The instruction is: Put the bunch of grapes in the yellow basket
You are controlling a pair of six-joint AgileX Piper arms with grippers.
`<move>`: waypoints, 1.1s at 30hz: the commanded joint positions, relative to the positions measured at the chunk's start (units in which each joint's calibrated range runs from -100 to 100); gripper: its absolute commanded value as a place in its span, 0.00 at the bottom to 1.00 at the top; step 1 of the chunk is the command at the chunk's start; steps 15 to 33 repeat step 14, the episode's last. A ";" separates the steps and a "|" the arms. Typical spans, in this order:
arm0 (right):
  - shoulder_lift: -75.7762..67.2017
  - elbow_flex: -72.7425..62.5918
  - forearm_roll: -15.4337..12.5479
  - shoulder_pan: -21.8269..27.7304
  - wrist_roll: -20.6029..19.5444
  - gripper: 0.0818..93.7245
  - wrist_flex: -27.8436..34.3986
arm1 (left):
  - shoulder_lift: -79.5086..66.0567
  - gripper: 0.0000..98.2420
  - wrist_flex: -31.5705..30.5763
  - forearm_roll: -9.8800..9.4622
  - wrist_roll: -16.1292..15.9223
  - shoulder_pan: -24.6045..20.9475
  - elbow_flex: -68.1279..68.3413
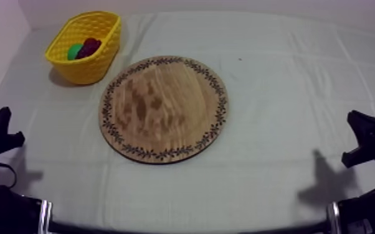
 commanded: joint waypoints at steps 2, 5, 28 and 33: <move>-0.01 -0.03 0.01 -0.02 0.01 0.00 -0.03 | -0.02 0.00 0.06 0.00 -0.48 -0.23 0.00; -0.01 -0.03 0.01 -0.02 0.01 0.00 -0.03 | -0.02 0.00 0.07 0.00 -0.99 -0.33 0.00; -0.01 -0.03 0.01 -0.02 0.01 0.00 -0.03 | -0.02 0.00 0.08 0.04 -2.00 -0.57 0.00; -0.01 -0.03 0.01 -0.02 0.01 0.00 -0.03 | -0.02 0.00 0.08 0.04 -2.00 -0.57 0.00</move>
